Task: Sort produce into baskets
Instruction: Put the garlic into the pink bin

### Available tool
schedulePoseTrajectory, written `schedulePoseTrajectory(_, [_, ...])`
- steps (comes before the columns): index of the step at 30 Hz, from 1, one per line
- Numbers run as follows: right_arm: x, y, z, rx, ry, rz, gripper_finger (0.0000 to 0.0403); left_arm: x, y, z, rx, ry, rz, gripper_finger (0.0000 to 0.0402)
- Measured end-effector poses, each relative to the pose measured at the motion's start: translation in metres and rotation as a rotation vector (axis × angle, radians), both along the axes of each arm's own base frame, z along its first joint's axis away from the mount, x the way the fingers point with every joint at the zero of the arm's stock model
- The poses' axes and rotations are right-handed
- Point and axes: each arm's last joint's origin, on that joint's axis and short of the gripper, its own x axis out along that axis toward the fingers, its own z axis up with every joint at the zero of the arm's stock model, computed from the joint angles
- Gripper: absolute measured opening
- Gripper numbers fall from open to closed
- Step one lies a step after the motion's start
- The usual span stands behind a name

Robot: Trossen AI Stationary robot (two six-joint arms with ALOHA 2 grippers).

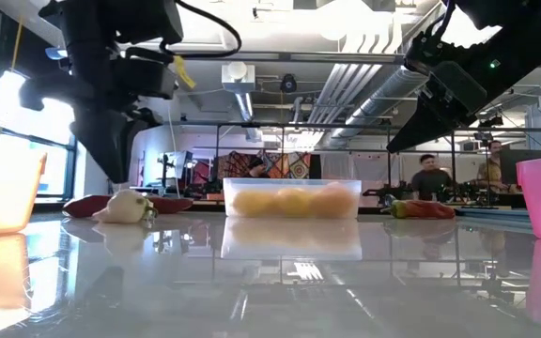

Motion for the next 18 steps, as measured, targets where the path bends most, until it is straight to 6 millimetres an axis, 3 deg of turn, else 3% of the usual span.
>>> schedulePoseTrajectory(6, [0.0,0.0,0.0,0.0,0.0,0.0,0.0,0.0014,0.0014,0.0005,0.05,-0.019,0.018,0.0063])
schedulePoseTrajectory(18, [-0.0003,-0.0001,-0.0004,-0.001,0.005,0.0,0.0,0.0027,0.0024,-0.0013,0.091,-0.017,0.009,0.0209])
